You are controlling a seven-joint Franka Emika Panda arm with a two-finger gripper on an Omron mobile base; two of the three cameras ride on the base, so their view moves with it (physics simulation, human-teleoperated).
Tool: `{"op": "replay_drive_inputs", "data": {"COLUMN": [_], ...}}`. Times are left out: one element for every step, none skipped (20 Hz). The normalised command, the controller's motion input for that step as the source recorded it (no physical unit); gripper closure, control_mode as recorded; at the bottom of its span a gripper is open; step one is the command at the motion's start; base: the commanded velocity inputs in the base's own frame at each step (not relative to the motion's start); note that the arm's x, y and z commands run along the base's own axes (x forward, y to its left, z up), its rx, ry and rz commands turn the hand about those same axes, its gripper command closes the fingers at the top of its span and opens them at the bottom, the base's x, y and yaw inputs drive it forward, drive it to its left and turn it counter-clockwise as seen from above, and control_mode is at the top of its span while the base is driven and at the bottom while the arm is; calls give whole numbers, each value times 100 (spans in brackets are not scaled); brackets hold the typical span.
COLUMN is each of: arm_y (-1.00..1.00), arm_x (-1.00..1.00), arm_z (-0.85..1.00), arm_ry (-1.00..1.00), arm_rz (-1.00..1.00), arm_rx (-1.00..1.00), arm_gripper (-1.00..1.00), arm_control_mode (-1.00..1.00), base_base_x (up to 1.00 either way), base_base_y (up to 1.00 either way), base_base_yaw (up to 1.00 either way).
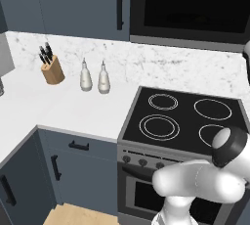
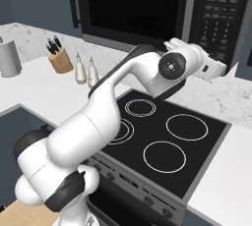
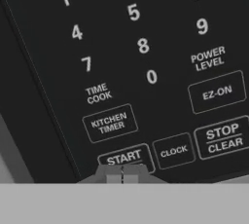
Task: Pick the squash from the sink and place it in the bowl. Then pick the bowl and place it in the microwave. Then close the microwave door and press the start button.
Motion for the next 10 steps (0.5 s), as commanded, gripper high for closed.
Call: {"op": "replay_drive_inputs", "data": {"arm_y": [-8,-1,0,0,0,0,8,8,9,6], "arm_x": [88,88,71,39,0,-40,-59,-65,-68,-60], "arm_z": [-24,-27,-22,-11,0,0,-2,0,0,0], "arm_ry": [0,0,0,0,0,0,0,0,-1,-3], "arm_rz": [3,2,2,1,0,0,0,0,0,0], "arm_rx": [2,3,3,2,2,3,3,0,0,0], "arm_gripper": [100,100,100,100,100,100,100,100,100,100], "arm_control_mode": [-100,-100,-100,-100,-100,-100,-100,-100,-100,-100], "base_base_x": [0,0,0,0,0,0,0,0,0,0], "base_base_y": [0,0,0,0,0,0,0,0,0,0], "base_base_yaw": [0,0,0,0,0,0,0,0,0,0]}}
